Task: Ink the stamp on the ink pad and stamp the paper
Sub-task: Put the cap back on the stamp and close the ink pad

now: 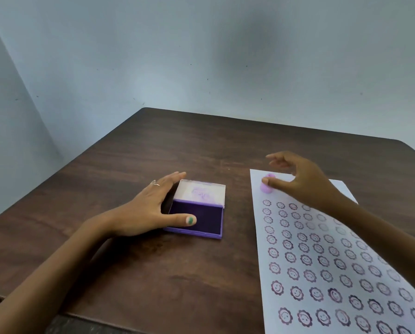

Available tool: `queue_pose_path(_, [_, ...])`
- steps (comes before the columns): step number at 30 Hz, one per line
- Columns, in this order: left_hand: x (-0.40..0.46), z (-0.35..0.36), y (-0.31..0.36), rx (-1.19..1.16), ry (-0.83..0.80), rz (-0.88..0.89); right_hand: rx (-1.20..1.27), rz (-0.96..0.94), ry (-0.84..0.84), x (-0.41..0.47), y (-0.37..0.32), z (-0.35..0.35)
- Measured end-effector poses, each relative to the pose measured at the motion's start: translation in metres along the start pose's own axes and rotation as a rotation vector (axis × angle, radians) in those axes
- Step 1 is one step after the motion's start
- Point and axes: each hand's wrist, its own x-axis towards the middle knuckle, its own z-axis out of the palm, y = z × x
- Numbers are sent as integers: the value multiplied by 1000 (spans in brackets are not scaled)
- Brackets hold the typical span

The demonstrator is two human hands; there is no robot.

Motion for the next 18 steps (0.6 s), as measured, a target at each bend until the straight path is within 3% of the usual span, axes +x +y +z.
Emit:
queue_pose_path(4, [-2,4,0,44,34,51,-56,-112,30,13,-25,-6])
queue_pose_path(10, [-2,8,-5,83,56,98,-200,-294,-234,30,-64,33])
queue_pose_path(18, [-4,8,-4,101,56,97,-150,-107,-383,49,-79,68])
